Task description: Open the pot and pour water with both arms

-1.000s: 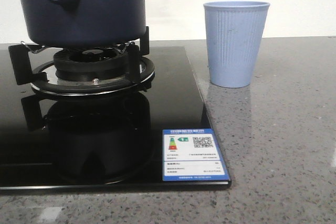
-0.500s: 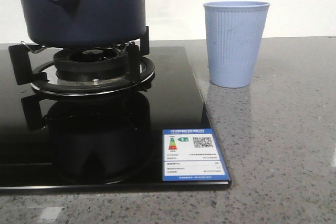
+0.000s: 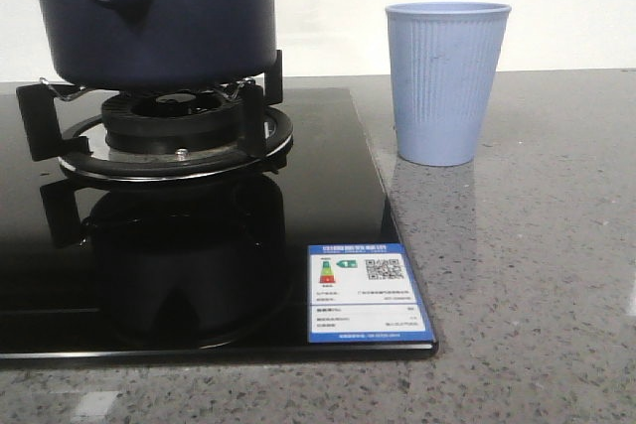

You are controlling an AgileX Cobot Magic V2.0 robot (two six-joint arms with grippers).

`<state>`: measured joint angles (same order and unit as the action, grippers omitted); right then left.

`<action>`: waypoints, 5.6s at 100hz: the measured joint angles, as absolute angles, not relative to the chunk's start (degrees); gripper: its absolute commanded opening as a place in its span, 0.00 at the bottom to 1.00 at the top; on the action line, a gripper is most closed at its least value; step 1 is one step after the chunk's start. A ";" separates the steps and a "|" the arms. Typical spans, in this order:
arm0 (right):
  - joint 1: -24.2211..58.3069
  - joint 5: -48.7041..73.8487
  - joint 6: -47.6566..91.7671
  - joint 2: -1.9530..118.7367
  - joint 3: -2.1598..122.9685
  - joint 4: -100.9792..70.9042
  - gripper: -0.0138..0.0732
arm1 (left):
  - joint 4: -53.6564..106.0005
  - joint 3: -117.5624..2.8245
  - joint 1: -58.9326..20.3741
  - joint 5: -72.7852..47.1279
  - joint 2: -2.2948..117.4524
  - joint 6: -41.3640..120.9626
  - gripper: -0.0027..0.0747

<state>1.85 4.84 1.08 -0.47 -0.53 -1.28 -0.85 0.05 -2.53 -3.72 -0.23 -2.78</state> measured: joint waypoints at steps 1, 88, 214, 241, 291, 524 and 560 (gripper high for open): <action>1.85 4.84 1.08 -0.47 -0.53 -1.28 0.08 | -0.85 0.05 -2.53 -3.72 -0.23 -2.78 0.01; 1.85 2.46 1.08 -0.47 -0.53 -25.80 0.08 | 31.15 0.05 -2.53 2.17 -0.23 -2.78 0.01; 1.85 27.72 4.85 23.25 27.30 -17.29 0.53 | 32.26 -33.39 -9.72 -27.57 25.06 22.31 0.32; 1.85 30.31 5.34 24.82 31.30 -17.29 0.78 | 41.73 -37.74 -13.29 -26.76 33.80 32.75 0.60; 1.85 32.10 5.41 24.82 31.97 -17.88 0.78 | 54.26 -49.16 -18.08 -22.07 58.41 50.36 0.69; 1.85 33.44 5.41 24.82 31.97 -18.01 0.78 | 55.51 -69.66 -18.51 -21.70 79.20 54.62 0.57; 1.85 35.96 5.86 27.05 35.34 -18.03 0.78 | 56.15 -71.25 -17.15 -21.98 78.13 54.51 0.57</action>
